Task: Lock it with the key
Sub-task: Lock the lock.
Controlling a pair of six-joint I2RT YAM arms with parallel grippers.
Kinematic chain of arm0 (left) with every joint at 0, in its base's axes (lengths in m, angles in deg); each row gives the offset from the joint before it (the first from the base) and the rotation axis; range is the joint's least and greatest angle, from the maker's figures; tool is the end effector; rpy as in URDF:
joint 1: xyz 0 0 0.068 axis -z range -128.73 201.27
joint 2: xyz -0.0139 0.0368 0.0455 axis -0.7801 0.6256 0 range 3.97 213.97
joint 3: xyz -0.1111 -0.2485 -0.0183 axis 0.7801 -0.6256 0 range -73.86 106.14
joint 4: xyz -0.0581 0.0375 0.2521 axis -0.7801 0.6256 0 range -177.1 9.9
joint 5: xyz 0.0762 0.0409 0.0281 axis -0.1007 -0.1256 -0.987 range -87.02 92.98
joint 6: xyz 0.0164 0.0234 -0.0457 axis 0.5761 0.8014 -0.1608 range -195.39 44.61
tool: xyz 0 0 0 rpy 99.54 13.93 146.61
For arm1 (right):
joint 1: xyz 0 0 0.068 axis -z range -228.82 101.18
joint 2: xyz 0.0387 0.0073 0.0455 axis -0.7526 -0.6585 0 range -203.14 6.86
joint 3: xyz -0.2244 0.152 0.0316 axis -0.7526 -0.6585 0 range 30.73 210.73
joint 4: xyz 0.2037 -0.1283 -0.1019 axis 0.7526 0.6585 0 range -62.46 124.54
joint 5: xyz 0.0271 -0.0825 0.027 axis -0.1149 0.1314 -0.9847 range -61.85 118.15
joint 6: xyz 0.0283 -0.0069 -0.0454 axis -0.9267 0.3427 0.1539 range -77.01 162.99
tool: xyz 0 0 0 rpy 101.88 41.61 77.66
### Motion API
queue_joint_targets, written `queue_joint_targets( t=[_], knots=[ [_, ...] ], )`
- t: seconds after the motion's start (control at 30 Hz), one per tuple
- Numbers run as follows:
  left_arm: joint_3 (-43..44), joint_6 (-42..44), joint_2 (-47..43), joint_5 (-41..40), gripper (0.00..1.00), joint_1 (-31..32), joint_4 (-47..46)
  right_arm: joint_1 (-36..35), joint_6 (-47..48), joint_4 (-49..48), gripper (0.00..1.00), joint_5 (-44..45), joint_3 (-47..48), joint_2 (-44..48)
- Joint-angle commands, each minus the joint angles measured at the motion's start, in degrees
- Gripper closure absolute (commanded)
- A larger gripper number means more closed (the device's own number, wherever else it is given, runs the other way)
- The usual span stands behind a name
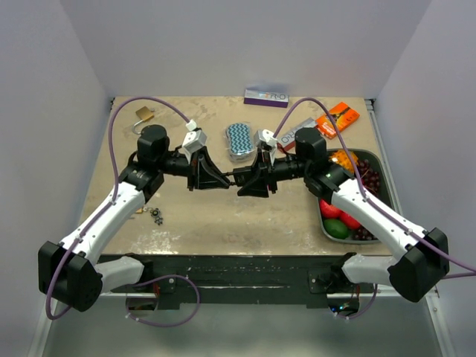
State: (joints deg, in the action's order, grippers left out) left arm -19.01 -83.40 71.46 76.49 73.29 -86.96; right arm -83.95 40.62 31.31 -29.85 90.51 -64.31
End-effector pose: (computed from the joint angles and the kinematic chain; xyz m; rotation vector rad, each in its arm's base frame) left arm 0.2219 -0.1265 0.3438 1.1515 1.4831 -1.4968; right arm 0.2087 0.1838 0.3496 -1.2223 1.4900 1.3677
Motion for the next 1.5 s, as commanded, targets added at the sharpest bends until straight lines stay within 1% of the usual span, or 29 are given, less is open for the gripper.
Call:
queue_joint_targets(
  t=[0.0,0.2,0.27,0.33,0.37,0.4,0.5,0.53,0.6,0.63,0.67,0.77,0.8,0.87,0.9,0.93,1.0,1.07,1.17,1.27,1.3,1.37,1.4,1.43,1.47],
  knots=[
    [0.1,-2.5,-1.2,1.3,1.0,1.1,-8.0,-1.0,0.9,-2.4,0.66,-0.1,2.2,-0.6],
    [-0.3,-2.3,-1.2,0.2,1.0,2.2,-7.8,-1.5,0.0,-2.7,0.63,-0.6,2.1,-0.7],
    [-0.2,-1.2,-1.2,0.0,1.0,2.5,-7.2,-1.5,-0.1,-2.7,0.67,-1.0,2.1,-0.8],
    [0.0,0.2,-1.2,-0.3,1.0,2.5,-5.6,-1.5,-0.4,-2.4,0.66,-1.1,2.3,-1.0],
    [0.3,1.0,-1.1,-0.4,1.0,2.5,-4.8,-1.6,-0.5,-2.0,0.64,-1.1,2.3,-1.1],
    [0.4,1.8,-1.1,-0.7,1.0,2.5,-2.9,-1.5,-0.5,-1.3,0.57,-1.2,2.4,-1.2],
    [1.0,4.6,-1.1,-0.9,1.0,2.5,-0.2,-1.5,0.0,0.5,0.58,-1.2,3.1,-1.4],
    [1.1,5.3,-1.1,-1.1,1.0,2.5,-0.2,-1.5,0.1,0.8,0.63,-1.2,3.1,-1.4],
    [1.4,6.1,-1.0,-1.2,1.0,2.5,2.8,-1.5,0.6,1.2,0.79,-1.2,3.0,-1.4],
    [1.5,6.4,-1.0,-1.2,1.0,2.5,3.0,-1.5,0.5,1.3,0.93,-1.3,3.0,-1.5],
    [1.6,6.3,-1.0,-1.2,1.0,2.5,3.1,-1.6,0.8,1.4,1.0,-1.4,3.0,-1.4],
    [2.2,6.3,-0.7,-1.0,1.0,2.5,3.8,-1.5,0.1,1.6,1.0,-1.5,2.9,-1.4],
    [2.4,6.3,-0.3,-0.9,0.97,2.2,4.8,-1.4,-0.5,1.2,1.0,-1.5,2.9,-1.2],
    [2.4,6.9,-0.3,-0.6,0.78,1.8,5.9,-1.3,-3.2,0.0,1.0,-1.6,2.4,-0.8],
    [2.2,7.0,-0.8,0.0,0.67,0.9,6.5,-1.0,-4.9,-2.7,1.0,-1.6,2.1,-0.7],
    [1.8,6.8,-1.1,0.1,0.63,0.3,6.6,-0.1,-6.7,-3.4,1.0,-1.7,1.2,-0.5],
    [0.6,6.3,-2.3,1.1,0.57,-1.6,6.1,0.7,-11.2,-8.4,1.0,-1.9,0.7,0.0],
    [-0.5,5.6,-3.2,1.5,0.55,-3.1,6.1,1.9,-15.2,-11.2,1.0,-2.3,-0.4,0.3],
    [-2.7,3.2,-5.3,2.4,0.5,-5.8,3.9,2.2,-17.0,-13.2,1.0,-2.5,-0.6,1.0],
    [-6.0,-2.0,-7.8,2.2,0.49,-6.8,-3.2,2.1,-19.5,-15.8,1.0,-2.5,-1.5,1.6],
    [-6.9,-3.7,-8.8,1.6,0.5,-6.8,-7.6,2.2,-20.1,-17.5,1.0,-2.5,-1.8,1.9],
    [-10.4,-11.2,-9.6,0.9,0.51,-6.8,-14.2,2.1,-21.4,-18.8,1.0,-2.5,-2.6,2.2],
    [-11.4,-14.1,-10.1,0.6,0.52,-6.8,-21.3,2.1,-21.4,-19.1,1.0,-2.5,-2.7,2.2],
    [-12.0,-18.4,-10.2,0.2,0.52,-6.8,-24.0,2.1,-21.6,-19.2,1.0,-2.5,-2.7,2.4],
    [-13.2,-20.1,-10.2,-0.1,0.53,-6.8,-26.2,2.1,-21.6,-19.2,1.0,-2.6,-2.8,2.4]
  ],
)
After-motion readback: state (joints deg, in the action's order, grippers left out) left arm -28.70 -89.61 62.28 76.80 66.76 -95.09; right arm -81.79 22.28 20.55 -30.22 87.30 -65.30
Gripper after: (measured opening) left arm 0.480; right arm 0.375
